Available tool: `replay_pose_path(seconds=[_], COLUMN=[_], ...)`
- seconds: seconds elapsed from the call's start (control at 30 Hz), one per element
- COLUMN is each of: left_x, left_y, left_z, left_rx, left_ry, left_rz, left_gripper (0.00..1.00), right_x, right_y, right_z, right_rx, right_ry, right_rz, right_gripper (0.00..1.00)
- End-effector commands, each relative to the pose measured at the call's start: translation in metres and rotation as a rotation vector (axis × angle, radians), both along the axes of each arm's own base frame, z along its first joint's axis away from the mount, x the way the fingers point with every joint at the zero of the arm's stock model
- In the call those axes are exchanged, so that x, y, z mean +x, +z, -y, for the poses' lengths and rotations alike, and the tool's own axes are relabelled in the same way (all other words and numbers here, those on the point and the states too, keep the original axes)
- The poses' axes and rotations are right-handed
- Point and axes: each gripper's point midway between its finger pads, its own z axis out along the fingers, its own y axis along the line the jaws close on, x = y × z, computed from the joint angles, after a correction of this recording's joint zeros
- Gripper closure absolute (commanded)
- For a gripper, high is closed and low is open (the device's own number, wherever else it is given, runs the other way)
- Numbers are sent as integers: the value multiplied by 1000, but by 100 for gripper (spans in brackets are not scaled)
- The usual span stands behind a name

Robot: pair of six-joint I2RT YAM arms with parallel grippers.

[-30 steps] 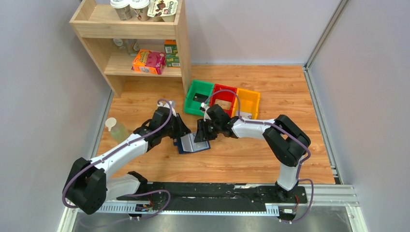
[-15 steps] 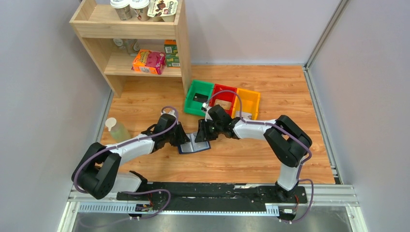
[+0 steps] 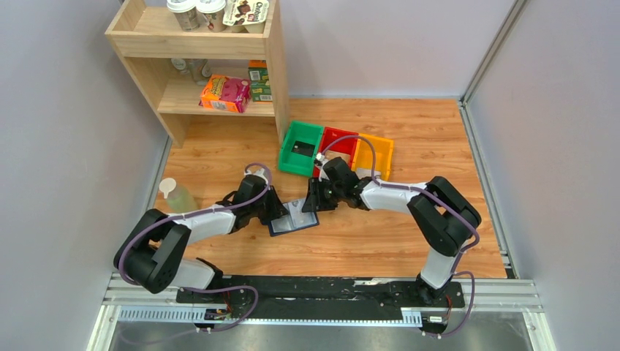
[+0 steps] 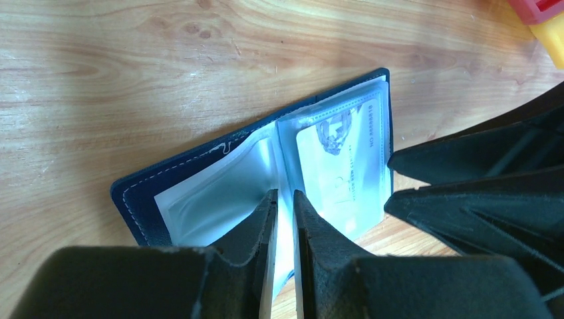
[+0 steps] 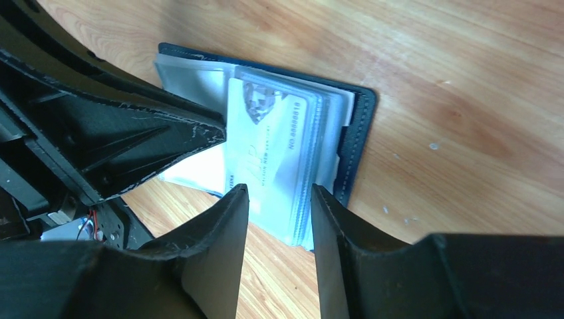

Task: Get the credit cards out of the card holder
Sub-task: Remove the credit card from the card holder.

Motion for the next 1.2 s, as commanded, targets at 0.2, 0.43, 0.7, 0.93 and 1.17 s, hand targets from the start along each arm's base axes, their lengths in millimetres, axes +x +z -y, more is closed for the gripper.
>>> replay_pose_path(seconds=[0.2,0.43,0.7,0.93,1.17], left_x=[0,1,-1,-7,-14], left_y=[7,12,18,18,16], left_z=[3,7,3,-1,-10], left_rx=[-49,-89,-123,-143,-144], left_ry=[4,13,49,70,96], left_rz=[24,38,71,89,102], left_gripper=[78,78,79,82,83], right_x=[6,4,0,-3,2], right_y=[5,2,-5,-9,10], right_z=[4,3,2,2,1], right_rx=[-2,3,-1,-6,6], right_ry=[-12,-1,17,31,20], right_rz=[22,11,-9,-19,17], right_gripper=[62,67,73,75,69])
